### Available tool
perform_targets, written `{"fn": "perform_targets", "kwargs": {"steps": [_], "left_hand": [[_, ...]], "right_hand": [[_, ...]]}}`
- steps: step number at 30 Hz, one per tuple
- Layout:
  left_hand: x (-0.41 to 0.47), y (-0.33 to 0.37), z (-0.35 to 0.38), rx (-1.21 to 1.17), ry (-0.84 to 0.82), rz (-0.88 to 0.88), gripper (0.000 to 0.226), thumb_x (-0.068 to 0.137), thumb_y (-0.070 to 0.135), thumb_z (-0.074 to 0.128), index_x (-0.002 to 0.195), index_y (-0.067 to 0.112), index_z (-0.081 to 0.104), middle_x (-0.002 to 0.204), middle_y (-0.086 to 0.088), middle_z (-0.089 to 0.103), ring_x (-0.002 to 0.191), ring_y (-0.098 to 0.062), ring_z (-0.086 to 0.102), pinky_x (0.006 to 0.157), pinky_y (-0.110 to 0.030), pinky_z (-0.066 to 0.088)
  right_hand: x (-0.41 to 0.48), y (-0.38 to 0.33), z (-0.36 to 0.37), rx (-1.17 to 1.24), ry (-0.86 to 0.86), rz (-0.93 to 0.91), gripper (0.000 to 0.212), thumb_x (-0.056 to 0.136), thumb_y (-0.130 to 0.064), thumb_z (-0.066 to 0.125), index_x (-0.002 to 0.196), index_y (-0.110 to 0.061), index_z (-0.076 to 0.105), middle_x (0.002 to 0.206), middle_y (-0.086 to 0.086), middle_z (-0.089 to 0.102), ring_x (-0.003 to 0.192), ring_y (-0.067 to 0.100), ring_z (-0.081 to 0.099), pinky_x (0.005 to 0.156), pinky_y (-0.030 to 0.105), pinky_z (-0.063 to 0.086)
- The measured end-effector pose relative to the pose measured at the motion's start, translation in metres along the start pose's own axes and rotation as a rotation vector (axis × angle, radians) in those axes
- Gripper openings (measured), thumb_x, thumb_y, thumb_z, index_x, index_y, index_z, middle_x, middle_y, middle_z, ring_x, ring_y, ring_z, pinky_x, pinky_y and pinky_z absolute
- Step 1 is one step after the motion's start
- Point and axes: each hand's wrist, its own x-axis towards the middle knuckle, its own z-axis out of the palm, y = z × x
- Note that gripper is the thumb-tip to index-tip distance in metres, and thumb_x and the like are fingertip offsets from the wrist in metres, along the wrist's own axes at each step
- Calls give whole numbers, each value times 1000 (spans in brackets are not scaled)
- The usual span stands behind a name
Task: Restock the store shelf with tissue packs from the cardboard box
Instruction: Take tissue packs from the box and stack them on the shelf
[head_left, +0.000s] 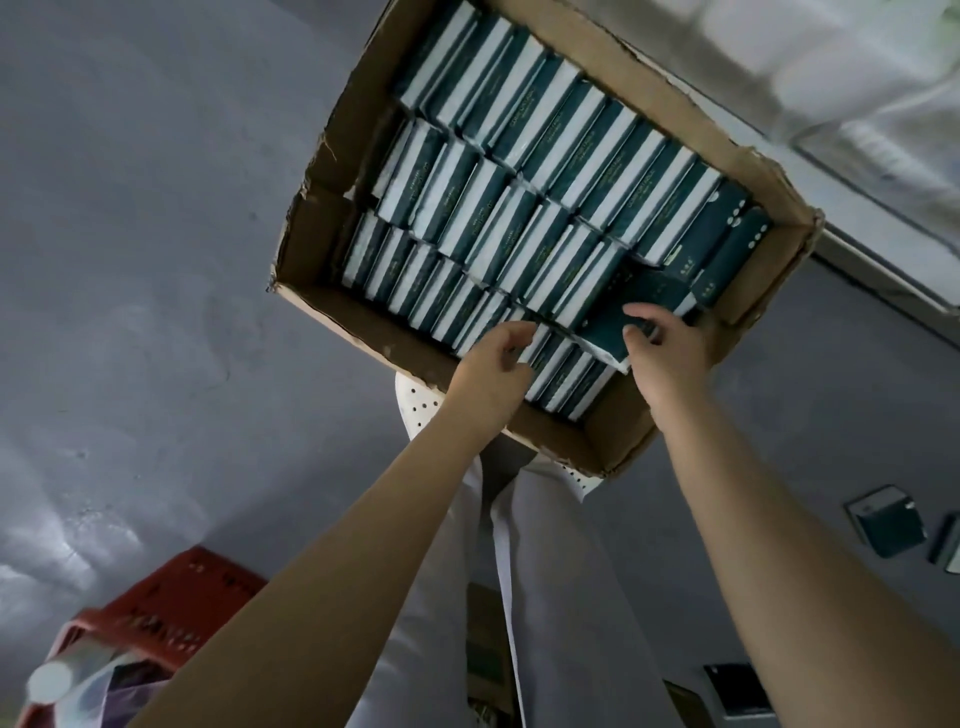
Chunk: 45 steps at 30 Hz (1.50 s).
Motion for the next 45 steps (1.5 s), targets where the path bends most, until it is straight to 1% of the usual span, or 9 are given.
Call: {"fn": "perform_targets", "kwargs": {"steps": [4, 12, 19, 22, 26, 34, 38, 42, 45], "left_hand": [[-17, 6, 6, 225, -45, 190, 63, 90, 8, 58, 146, 30, 38, 150, 6, 37, 138, -12, 33, 115, -36, 31], [-37, 25, 10, 624, 151, 459, 73, 83, 24, 71, 147, 30, 36, 156, 4, 28, 140, -22, 30, 114, -44, 27], [-39, 18, -2, 479, 192, 488, 71, 81, 56, 64, 141, 23, 44, 150, 1, 34, 129, -18, 40, 106, -41, 36], [-43, 23, -4, 120, 150, 305, 61, 93, 46, 56, 146, 25, 33, 149, 0, 35, 120, -8, 44, 103, -36, 45], [-37, 17, -12, -330, 132, 1, 75, 94, 27, 61, 152, 30, 14, 147, -6, 42, 130, -24, 48, 105, -45, 46], [-29, 0, -31, -514, 191, -74, 49, 92, 17, 64, 134, 24, 39, 125, -6, 58, 104, -25, 65, 73, -35, 59], [-24, -3, -38, -507, 238, -71, 47, 91, 18, 66, 130, 25, 41, 120, -2, 59, 106, -26, 64, 85, -47, 57], [-15, -4, -44, -553, 263, -77, 51, 90, 16, 67, 134, 21, 41, 123, -3, 57, 106, -20, 63, 87, -47, 57], [-9, -4, -48, -584, 263, -74, 48, 91, 15, 65, 132, 22, 41, 119, 0, 57, 102, -17, 63, 82, -41, 59]], "right_hand": [[-39, -10, -19, 189, 16, 5, 30, 98, -6, 50, 116, -26, 63, 73, 0, 49, 66, 25, 47, 49, 22, 40], [-82, -44, -32, 672, -204, 20, 54, 94, 7, 50, 134, -30, 46, 119, 4, 60, 100, 23, 66, 86, 48, 57], [-81, -49, -23, 650, -204, 33, 63, 92, 7, 52, 143, -27, 37, 117, 12, 65, 103, 28, 67, 90, 48, 56], [-81, -45, -22, 564, -279, -10, 59, 89, 8, 57, 138, -23, 43, 104, 7, 71, 94, 23, 71, 82, 38, 59], [-84, -37, -22, 496, -395, -35, 55, 86, 10, 61, 131, -20, 51, 92, -1, 76, 89, 18, 72, 75, 29, 56], [-69, -37, -8, 225, -292, -9, 42, 98, -1, 42, 128, -26, 57, 133, 2, 56, 119, 30, 56, 100, 44, 50], [-53, -47, 3, 63, -251, 64, 49, 102, -6, 31, 143, -28, 46, 150, 5, 39, 129, 40, 44, 106, 50, 42], [-28, -56, 19, 14, -284, 96, 50, 101, -7, 33, 145, -27, 44, 156, 4, 32, 137, 25, 38, 114, 45, 34], [-14, -56, 27, -162, -321, 68, 50, 101, -9, 33, 149, -24, 37, 154, 7, 34, 111, 22, 55, 90, 29, 48]]}}
